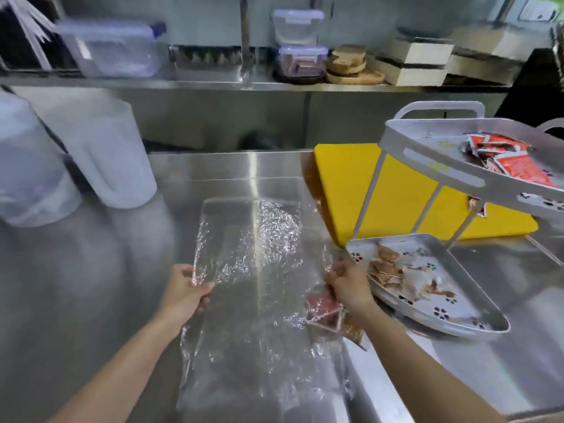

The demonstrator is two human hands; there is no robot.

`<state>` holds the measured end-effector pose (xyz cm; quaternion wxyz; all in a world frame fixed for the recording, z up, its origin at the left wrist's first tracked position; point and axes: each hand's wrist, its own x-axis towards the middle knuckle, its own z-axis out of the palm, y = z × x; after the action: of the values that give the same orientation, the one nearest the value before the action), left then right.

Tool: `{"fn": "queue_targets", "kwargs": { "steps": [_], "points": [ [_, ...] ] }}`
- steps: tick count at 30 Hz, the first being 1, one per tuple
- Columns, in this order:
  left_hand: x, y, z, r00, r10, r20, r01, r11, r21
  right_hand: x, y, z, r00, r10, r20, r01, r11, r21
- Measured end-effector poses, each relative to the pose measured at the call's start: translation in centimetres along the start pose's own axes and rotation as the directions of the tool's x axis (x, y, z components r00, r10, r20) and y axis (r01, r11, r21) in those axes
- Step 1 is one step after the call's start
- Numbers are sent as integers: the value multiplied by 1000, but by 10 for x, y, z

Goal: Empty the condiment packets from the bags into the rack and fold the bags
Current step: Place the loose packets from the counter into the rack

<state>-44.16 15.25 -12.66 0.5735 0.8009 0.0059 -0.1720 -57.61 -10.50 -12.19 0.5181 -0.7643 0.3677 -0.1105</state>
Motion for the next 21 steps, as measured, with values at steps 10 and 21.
{"fn": "queue_targets", "kwargs": {
  "steps": [10, 21],
  "points": [
    [13, -34, 18, 994, -74, -80, 98, 931, 353, 4, 27, 25, 984, 169, -55, -172, 983, -61],
    [26, -33, 5, 978, -189, -87, 206, 936, 285, 7, 28, 22, 986, 159, 54, -159, 987, -1]
  ]
}}
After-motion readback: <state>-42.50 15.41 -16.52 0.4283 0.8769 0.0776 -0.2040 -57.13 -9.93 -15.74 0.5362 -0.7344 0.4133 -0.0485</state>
